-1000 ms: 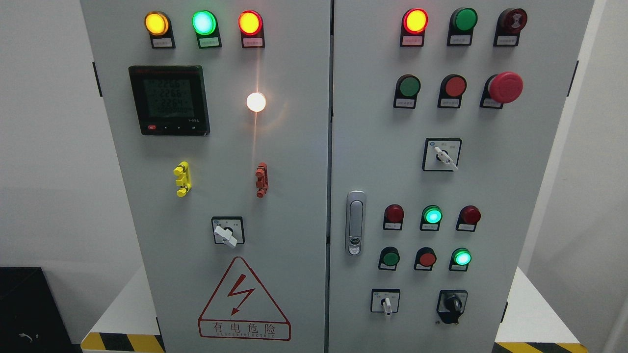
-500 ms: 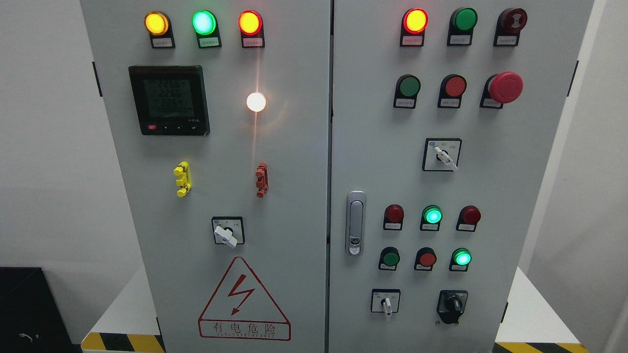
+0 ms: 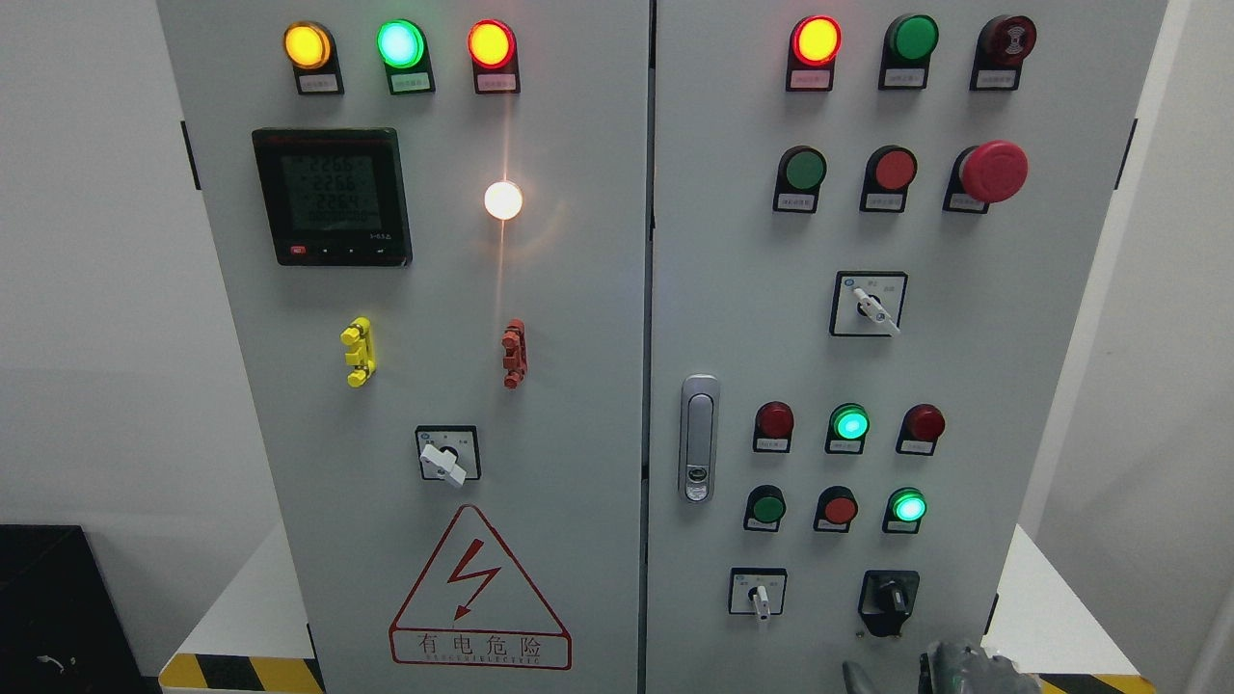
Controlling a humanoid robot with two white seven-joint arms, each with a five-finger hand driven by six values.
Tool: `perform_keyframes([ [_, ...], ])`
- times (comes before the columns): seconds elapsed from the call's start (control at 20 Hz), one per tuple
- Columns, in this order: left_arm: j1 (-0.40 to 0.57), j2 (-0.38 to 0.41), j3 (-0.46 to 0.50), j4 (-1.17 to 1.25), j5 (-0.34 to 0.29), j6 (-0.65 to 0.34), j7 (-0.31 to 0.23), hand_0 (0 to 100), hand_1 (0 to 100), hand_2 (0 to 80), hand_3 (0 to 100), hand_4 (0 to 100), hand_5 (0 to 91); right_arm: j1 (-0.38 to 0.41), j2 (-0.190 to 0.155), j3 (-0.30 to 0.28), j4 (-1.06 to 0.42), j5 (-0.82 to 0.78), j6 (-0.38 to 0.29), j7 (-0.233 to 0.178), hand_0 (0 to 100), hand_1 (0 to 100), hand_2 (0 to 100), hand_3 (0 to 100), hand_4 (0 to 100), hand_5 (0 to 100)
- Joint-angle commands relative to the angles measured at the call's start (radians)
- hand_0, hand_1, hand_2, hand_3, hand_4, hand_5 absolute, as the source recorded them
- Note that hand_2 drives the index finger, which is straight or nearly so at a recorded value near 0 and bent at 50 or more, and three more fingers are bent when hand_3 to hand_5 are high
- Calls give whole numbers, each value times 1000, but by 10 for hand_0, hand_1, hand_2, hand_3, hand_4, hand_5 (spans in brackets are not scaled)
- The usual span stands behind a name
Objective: Flip black knob to close circuit
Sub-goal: 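Reach the right hand up to the black rotary knob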
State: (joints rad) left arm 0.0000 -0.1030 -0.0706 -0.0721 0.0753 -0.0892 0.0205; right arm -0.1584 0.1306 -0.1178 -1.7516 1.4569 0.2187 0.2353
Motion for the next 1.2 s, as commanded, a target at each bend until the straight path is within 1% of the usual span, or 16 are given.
perform_keyframes([
  [0.0, 6, -1, 0, 0, 0, 0, -1, 120, 556, 0, 0, 0, 0, -35, 1, -8, 26, 25, 2, -2, 0, 0, 927, 1000, 982, 1000],
  [0.4, 6, 0, 0, 0, 0, 0, -1, 120, 556, 0, 0, 0, 0, -62, 1, -26, 40, 25, 7, -2, 0, 0, 926, 1000, 982, 1000],
  [0.65, 6, 0, 0, 0, 0, 0, -1, 120, 556, 0, 0, 0, 0, -78, 1, -26, 41, 20, 10, -2, 0, 0, 925, 1000, 983, 1000],
  [1.15, 6, 0, 0, 0, 1, 0, -1, 120, 556, 0, 0, 0, 0, -84, 1, -54, 57, 20, 10, -7, 0, 0, 923, 1000, 984, 1000],
])
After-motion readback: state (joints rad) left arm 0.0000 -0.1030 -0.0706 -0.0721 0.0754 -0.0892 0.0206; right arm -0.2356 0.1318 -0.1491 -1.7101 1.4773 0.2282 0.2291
